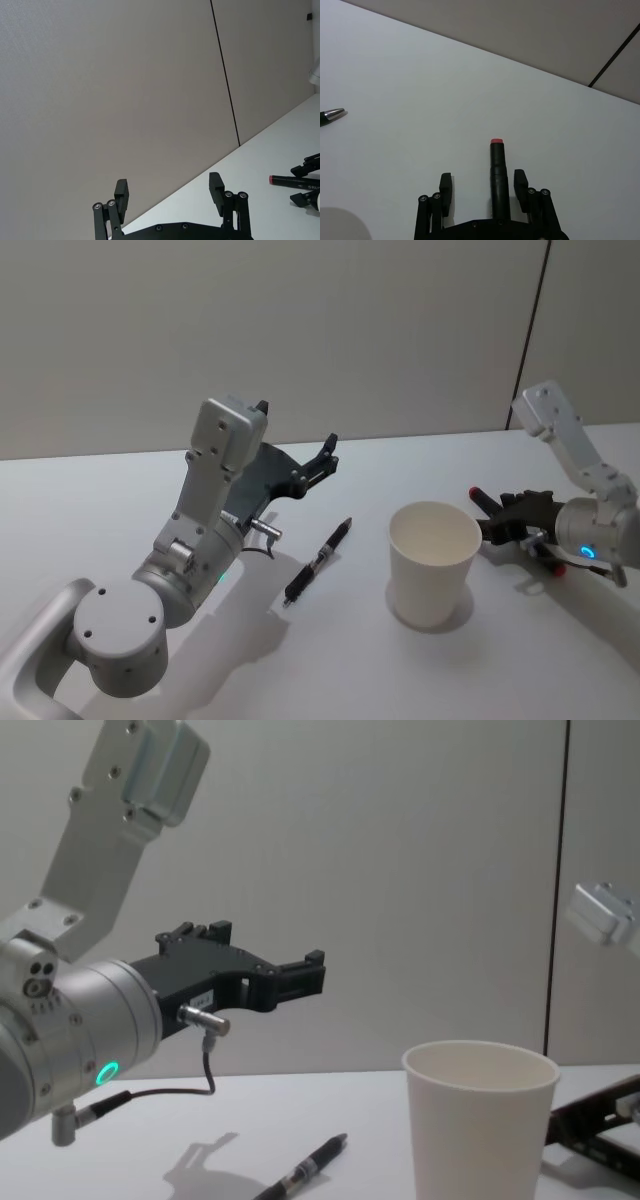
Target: Place the pen into the pen holder.
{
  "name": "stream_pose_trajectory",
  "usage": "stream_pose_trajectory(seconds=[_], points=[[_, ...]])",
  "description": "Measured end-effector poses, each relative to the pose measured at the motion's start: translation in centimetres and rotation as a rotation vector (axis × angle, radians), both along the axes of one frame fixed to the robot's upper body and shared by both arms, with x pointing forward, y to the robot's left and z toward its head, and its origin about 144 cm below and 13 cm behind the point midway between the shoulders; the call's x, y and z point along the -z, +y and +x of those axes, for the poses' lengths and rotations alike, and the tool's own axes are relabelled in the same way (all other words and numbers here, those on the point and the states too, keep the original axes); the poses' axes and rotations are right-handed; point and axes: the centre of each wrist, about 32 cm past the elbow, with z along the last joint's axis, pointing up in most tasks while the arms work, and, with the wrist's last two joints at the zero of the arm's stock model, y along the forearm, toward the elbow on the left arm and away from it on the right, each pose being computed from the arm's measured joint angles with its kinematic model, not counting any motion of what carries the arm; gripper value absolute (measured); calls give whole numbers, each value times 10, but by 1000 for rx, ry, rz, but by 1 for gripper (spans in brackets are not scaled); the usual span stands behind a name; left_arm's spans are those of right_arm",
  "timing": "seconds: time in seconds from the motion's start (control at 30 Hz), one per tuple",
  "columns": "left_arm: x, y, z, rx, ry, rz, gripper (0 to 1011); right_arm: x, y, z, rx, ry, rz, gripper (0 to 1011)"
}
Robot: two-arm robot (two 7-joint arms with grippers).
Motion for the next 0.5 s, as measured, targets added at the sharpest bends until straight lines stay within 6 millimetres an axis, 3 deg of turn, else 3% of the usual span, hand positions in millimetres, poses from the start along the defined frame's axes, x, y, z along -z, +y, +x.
stream_pose_trajectory(seconds=[0.5], points=[[0, 0, 0, 0, 0, 0, 1001, 0, 0, 0, 2, 1, -1, 683]])
